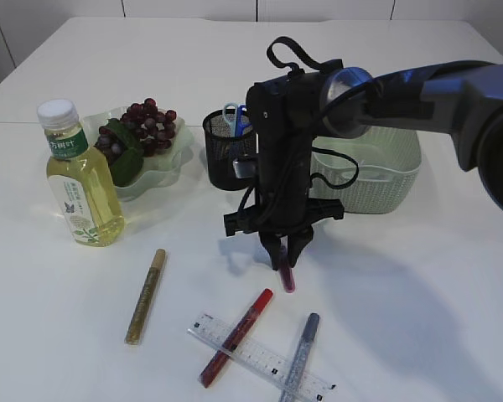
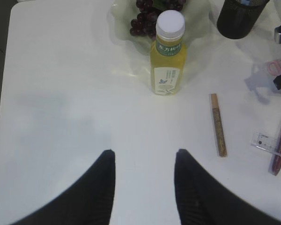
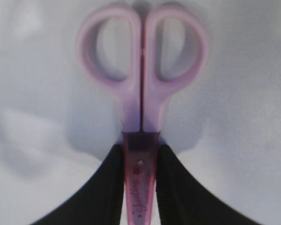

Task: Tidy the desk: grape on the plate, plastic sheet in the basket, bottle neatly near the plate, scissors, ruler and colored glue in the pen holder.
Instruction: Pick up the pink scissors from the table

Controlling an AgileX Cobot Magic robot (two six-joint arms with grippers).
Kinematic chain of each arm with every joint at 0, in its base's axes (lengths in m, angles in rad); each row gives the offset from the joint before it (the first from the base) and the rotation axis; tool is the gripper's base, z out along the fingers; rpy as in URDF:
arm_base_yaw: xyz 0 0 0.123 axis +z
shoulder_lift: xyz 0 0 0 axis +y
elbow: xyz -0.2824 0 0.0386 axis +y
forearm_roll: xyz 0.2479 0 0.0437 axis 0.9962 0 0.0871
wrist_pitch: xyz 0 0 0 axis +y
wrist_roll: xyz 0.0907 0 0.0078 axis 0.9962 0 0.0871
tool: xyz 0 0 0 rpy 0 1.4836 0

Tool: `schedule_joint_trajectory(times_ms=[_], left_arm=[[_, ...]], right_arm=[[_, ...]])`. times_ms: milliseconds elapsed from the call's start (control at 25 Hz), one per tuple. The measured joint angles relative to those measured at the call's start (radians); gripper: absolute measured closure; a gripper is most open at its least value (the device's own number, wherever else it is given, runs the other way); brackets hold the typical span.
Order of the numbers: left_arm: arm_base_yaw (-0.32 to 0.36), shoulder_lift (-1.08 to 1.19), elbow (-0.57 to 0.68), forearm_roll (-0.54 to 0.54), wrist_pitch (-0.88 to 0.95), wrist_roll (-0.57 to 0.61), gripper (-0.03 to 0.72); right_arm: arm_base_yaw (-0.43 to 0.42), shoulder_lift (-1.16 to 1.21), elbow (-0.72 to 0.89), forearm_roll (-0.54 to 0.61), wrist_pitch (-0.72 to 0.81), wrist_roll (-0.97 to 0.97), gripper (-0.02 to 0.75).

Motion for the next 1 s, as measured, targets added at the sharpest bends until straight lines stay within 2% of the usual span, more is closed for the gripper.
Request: schedule_joint_trajectory(times_ms=[1000], left_arm=[[0.000, 0.000, 0.000, -0.006, 0.000, 0.000, 0.388]], right_arm=[[0.000, -0.030, 0.000, 0.030, 0.000, -0.105, 0.558]])
